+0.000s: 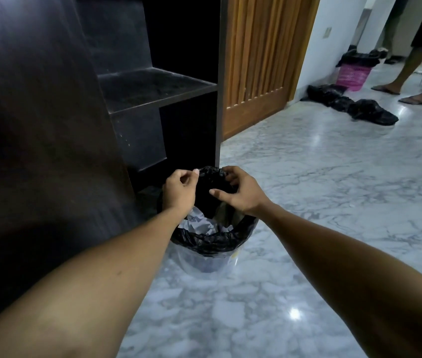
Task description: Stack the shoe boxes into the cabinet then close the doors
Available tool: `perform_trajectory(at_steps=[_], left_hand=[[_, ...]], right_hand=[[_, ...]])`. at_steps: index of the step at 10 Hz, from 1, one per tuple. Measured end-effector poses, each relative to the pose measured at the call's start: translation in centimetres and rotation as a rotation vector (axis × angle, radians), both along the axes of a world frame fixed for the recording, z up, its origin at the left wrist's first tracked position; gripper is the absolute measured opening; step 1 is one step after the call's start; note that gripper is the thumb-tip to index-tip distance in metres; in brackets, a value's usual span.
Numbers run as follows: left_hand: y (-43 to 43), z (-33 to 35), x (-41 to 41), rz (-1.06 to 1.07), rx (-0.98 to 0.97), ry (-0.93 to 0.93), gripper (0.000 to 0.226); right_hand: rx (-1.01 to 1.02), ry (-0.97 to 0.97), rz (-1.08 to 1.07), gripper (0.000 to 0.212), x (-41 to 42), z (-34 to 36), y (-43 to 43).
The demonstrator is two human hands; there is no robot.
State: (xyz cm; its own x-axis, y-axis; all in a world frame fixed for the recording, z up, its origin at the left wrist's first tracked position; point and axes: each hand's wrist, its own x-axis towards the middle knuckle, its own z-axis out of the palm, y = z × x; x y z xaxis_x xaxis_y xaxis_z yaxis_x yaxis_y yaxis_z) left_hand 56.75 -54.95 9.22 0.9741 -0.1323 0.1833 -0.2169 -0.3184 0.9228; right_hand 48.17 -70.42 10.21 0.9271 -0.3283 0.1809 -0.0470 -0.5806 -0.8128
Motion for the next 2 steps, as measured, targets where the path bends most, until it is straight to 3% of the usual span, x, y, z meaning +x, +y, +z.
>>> perform_trajectory(at_steps=[2], left_hand=[[0.14,0.19,-0.68,0.016,0.061,-0.001,0.033]], right_hand=[[-0.034,0.007,0.000,0.071,-0.20,-0.80,-0.04]])
